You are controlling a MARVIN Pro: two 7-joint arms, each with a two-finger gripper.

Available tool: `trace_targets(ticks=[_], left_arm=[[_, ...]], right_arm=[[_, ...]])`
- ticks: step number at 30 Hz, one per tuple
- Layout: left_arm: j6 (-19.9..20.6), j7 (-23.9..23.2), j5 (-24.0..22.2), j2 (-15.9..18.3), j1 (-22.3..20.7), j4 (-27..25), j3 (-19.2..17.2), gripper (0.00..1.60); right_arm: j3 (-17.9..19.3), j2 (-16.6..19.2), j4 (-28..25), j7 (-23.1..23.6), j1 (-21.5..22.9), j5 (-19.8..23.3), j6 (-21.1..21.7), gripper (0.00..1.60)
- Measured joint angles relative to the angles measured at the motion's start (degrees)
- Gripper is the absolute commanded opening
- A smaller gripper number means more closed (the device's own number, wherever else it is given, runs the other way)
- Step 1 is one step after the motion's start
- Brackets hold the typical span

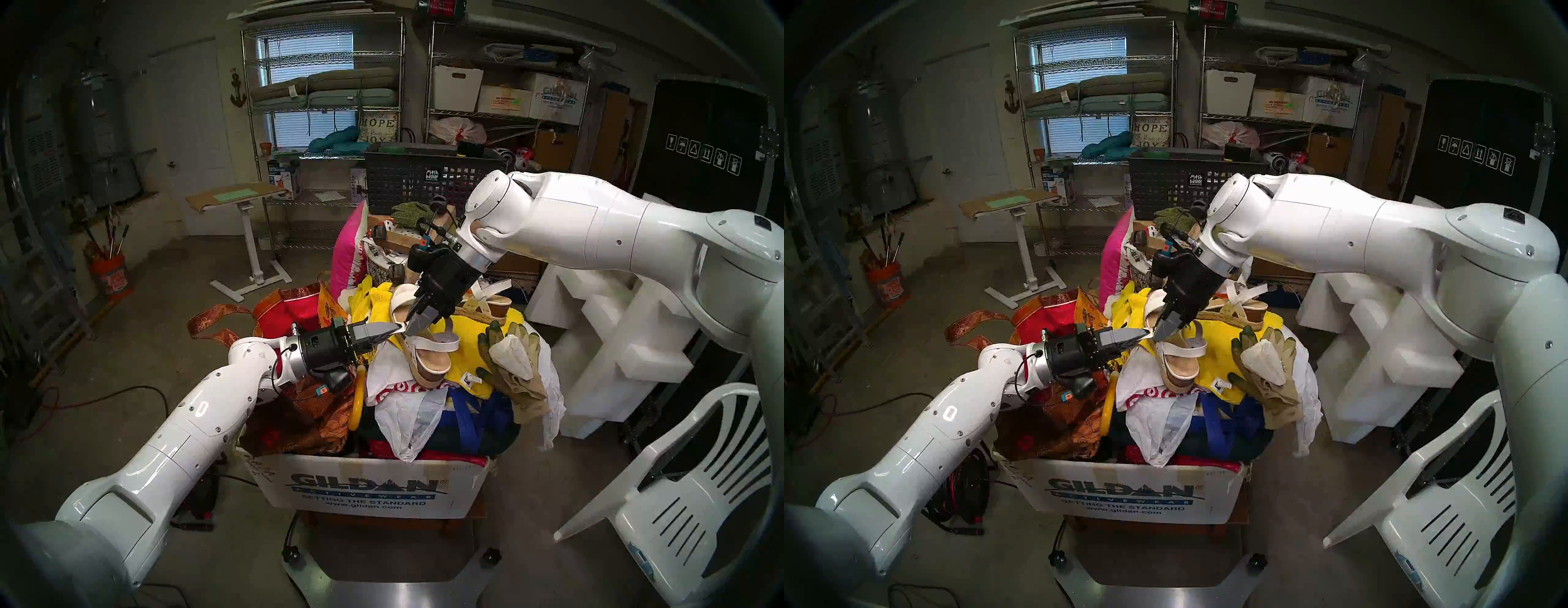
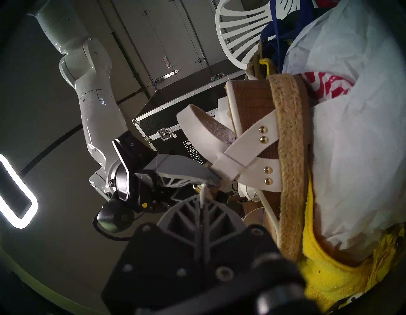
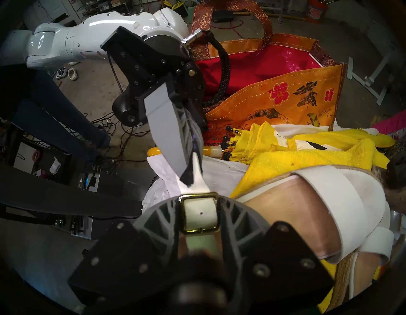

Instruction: Unbuckle a shoe

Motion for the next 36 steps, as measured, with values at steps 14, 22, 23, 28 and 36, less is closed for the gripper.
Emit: trace_targets(ticks=[14, 22, 23, 28, 36], left_arm=[[0.07, -4.25, -0.63, -0.06, 2.38, -2.81, -1.30, 0.00], [1.04, -4.48, -0.29, -0.79, 2.29, -2.08, -0.71, 0.00], [1.33, -4.36, -0.29, -1.09, 2.20, -1.65, -0.48, 0.00], [1.91, -4.24, -0.47, -1.92, 1.94, -0.67, -0.01, 0.00], [2.96, -4.00, -0.91, -3.12, 1.70, 0.29, 0.29, 0.00]], right_arm=[[-0.25, 1.21, -2.72, -1.28, -0.06, -0.11, 1.32, 0.59], [-0.13, 1.97, -3.64, -2.01, -0.05, -0.11, 1.71, 0.56], [-0.11, 2.12, -3.80, -2.16, -0.04, -0.12, 1.71, 0.56], [-0.11, 2.44, -3.99, -2.44, -0.03, -0.29, 1.59, 0.55], [-0.13, 2.60, -4.02, -2.40, 0.07, -0.63, 1.53, 0.55]])
